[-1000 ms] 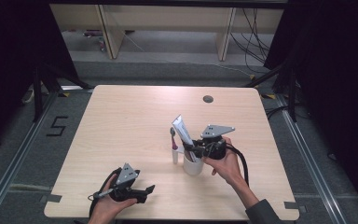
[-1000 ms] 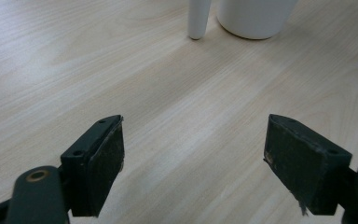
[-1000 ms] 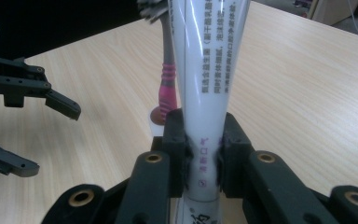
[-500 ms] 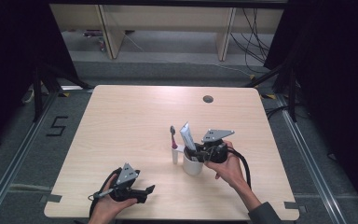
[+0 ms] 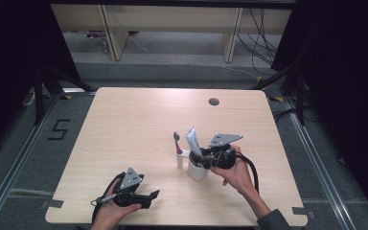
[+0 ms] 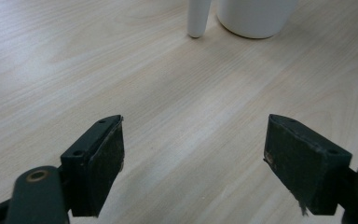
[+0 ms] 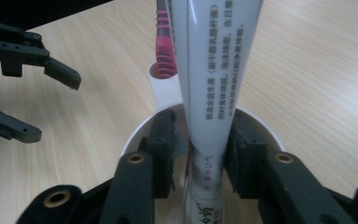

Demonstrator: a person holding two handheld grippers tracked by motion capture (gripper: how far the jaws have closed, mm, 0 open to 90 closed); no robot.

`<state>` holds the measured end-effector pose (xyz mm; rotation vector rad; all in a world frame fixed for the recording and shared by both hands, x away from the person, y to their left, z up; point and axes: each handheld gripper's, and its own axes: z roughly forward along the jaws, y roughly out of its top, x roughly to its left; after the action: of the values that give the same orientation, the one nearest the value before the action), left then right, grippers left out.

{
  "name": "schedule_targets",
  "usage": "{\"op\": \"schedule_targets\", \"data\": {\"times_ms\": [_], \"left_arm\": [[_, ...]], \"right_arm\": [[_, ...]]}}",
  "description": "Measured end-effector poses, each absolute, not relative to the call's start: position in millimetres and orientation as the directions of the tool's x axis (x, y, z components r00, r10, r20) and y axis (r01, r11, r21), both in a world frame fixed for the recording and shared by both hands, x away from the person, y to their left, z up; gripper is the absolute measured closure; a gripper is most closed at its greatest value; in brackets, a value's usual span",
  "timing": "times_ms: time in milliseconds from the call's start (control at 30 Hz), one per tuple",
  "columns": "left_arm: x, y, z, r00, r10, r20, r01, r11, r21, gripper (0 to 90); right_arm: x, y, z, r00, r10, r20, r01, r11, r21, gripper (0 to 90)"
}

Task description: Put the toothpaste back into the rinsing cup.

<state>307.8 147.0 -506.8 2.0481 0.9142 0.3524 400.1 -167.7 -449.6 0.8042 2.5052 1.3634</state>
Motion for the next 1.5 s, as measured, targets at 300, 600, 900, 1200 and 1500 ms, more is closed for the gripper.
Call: {"op": "schedule_targets", "data": {"times_ms": [300,600,900,1200,1500], "left_arm": [[307.8,146.1,-506.2,0.687,0.722,-0.084,0.486,-0.371,0.791,19.6],[308.0,146.5,-506.3,0.69,0.72,-0.081,0.481,-0.372,0.794,19.5],[307.9,146.6,-506.1,0.691,0.718,-0.079,0.478,-0.372,0.796,19.6],[307.8,146.7,-505.9,0.69,0.719,-0.082,0.48,-0.37,0.795,19.5],[307.4,146.0,-505.8,0.686,0.723,-0.088,0.482,-0.36,0.799,19.5]], "right_arm": [[396.8,-174.0,-442.9,-0.829,0.546,0.122,0.389,0.407,0.826,54.7],[393.2,-186.0,-434.9,-0.812,0.568,0.137,0.396,0.363,0.843,51.3],[391.8,-199.2,-428.8,-0.799,0.579,0.165,0.405,0.314,0.859,48.3],[388.9,-211.3,-423.7,-0.785,0.594,0.173,0.413,0.295,0.862,46.0],[388.5,-223.8,-421.3,-0.771,0.62,0.147,0.396,0.286,0.872,43.8]]}}
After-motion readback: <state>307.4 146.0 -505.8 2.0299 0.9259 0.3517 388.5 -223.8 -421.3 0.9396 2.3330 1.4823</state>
